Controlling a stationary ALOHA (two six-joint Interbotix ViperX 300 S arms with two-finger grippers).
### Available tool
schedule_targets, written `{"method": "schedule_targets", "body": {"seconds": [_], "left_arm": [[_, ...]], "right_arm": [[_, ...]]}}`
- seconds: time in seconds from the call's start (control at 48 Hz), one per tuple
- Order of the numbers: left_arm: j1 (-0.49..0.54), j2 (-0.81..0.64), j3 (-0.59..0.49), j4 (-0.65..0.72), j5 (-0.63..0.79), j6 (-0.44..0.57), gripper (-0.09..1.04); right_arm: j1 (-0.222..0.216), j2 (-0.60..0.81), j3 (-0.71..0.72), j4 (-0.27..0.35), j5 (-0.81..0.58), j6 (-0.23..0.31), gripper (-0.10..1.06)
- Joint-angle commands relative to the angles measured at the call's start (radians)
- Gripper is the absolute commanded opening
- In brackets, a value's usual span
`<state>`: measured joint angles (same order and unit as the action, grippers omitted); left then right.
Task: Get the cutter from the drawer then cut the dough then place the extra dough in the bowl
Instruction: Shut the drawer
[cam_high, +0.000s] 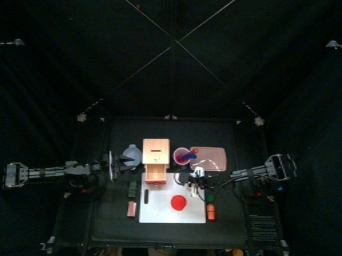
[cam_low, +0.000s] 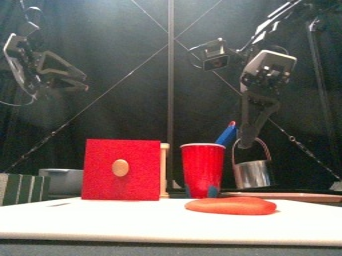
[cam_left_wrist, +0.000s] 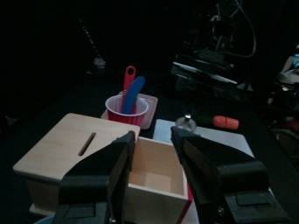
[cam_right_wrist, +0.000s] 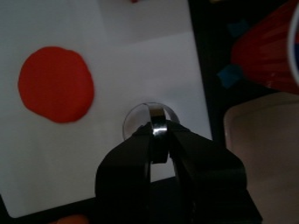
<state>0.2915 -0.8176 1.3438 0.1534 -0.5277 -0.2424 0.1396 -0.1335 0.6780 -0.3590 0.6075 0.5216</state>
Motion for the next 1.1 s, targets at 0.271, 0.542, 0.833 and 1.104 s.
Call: {"method": "schedule_targets", "body": {"seconds": [0.271,0.542,0.833,1.104], "left_arm": [[0.011,0.055,-0.066,-0.002,-0.003,0.000,0.78],[0.011,0.058,-0.063,-0.025,-0.002,0.000,0.78],[0.146,0.072,-0.118,-0.075,0.051,0.015,0.78],[0.396,0.287,-0.374,-0.121,0.314,0.057,0.78]], "right_arm": [[0.023,-0.037,0.037,-0.048,-0.009,0.028,0.54],[0.029,-0.046,0.040,-0.037,-0.012,0.029,0.83],[0.023,-0.055,-0.060,-0.100,-0.026,0.026,0.85],[0.008,0.103,-0.224,-0.166,-0.173,0.009,0.84]]}}
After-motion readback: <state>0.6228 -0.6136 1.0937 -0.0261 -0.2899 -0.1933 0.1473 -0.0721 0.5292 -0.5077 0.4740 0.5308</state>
